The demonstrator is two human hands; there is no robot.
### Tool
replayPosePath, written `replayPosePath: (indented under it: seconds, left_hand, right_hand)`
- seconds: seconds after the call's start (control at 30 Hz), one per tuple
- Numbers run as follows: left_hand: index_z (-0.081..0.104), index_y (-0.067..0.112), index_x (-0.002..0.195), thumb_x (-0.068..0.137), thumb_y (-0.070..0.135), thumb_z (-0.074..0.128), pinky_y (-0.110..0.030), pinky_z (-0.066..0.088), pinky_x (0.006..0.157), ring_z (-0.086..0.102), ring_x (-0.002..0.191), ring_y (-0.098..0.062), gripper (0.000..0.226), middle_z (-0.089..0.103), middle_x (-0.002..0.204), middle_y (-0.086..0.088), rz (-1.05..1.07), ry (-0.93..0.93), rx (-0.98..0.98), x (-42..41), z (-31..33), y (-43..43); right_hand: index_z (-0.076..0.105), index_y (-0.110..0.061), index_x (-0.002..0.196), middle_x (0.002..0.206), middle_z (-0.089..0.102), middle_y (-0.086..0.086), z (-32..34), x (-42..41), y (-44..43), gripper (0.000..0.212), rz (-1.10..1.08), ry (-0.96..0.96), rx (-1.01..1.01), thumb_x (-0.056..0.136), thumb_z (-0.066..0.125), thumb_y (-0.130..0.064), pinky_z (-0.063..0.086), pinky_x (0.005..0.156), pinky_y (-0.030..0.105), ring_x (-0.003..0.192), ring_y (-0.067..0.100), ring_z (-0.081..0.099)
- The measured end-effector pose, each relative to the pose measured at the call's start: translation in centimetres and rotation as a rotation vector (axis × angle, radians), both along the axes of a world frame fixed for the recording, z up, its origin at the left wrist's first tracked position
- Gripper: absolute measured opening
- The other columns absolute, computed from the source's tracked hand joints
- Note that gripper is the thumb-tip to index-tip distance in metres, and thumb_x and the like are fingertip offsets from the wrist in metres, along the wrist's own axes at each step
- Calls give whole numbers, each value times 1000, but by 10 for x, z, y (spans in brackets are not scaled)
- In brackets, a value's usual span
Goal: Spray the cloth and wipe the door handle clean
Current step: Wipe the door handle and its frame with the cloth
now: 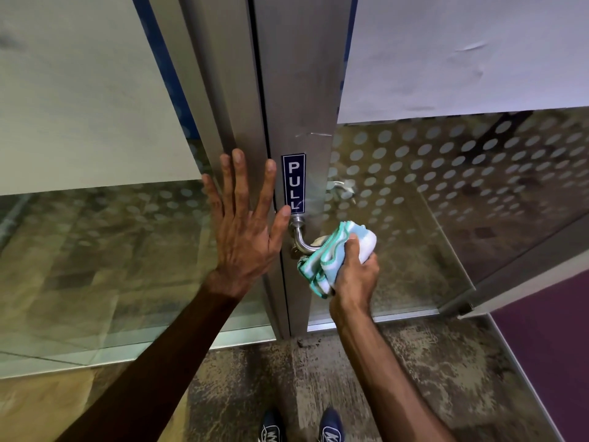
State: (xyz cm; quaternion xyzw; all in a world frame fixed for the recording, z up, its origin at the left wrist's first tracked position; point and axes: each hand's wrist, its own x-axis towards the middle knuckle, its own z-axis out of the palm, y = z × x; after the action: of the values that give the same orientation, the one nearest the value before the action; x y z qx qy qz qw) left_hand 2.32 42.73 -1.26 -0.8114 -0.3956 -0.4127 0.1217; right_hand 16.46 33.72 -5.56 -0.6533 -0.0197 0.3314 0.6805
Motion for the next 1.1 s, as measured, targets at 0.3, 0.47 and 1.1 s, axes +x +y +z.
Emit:
replayPosePath:
  seconds: [0.3, 0.47, 1.1]
  left_hand:
    - [-12, 36, 165, 112, 54, 22, -64, 0, 127, -26, 159, -19, 66, -37, 169, 6, -32, -21, 19, -1, -1, 5]
    - [-6, 31, 166, 110, 51, 25, -61, -4, 128, -24, 160, -20, 67, -35, 169, 5, -11, -5, 39, -5, 1, 6]
    - [-3, 32, 167, 111, 51, 30, -59, -11, 127, -22, 161, -24, 68, -30, 172, 2, 57, 18, 105, -8, -7, 11]
  right_hand:
    - [63, -18, 117, 110, 76, 10, 0, -26, 0, 29, -46, -7, -8, 99, 67, -40, 59, 95, 55, 101, 30, 75]
    - [64, -8, 119, 109, 76, 14, -1, -46, 1, 35, 12, -14, -9, 102, 64, -38, 59, 94, 52, 101, 30, 75]
    - [62, -5, 125, 119, 73, 18, -5, -74, -3, 36, 225, -154, -56, 103, 65, -33, 54, 100, 52, 113, 34, 69]
